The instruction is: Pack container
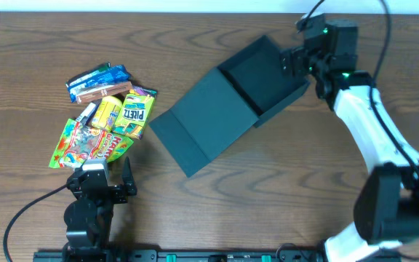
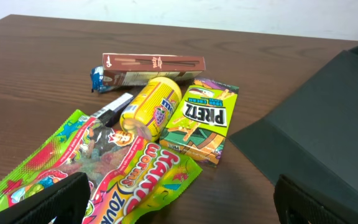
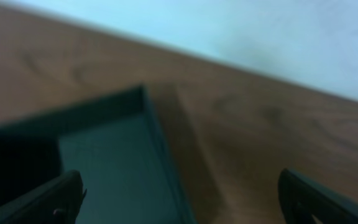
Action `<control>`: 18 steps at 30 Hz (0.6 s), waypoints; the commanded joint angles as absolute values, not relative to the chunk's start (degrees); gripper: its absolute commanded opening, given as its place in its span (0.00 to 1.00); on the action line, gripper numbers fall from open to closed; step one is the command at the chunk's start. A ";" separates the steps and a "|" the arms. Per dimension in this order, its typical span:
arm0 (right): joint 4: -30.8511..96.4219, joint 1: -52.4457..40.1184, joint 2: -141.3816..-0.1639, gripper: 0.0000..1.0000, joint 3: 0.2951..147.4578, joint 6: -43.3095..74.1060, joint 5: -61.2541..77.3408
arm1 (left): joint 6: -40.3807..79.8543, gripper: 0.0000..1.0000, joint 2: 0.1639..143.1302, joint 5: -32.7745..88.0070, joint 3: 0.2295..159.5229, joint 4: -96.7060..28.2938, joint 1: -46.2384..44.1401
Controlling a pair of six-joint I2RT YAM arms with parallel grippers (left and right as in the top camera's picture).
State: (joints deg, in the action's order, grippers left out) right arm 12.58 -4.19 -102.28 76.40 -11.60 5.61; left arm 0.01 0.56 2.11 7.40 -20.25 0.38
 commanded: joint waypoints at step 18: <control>11.35 -1.17 -114.50 0.33 75.81 -12.25 1.91 | 0.23 0.96 0.25 1.30 6.17 -20.69 0.73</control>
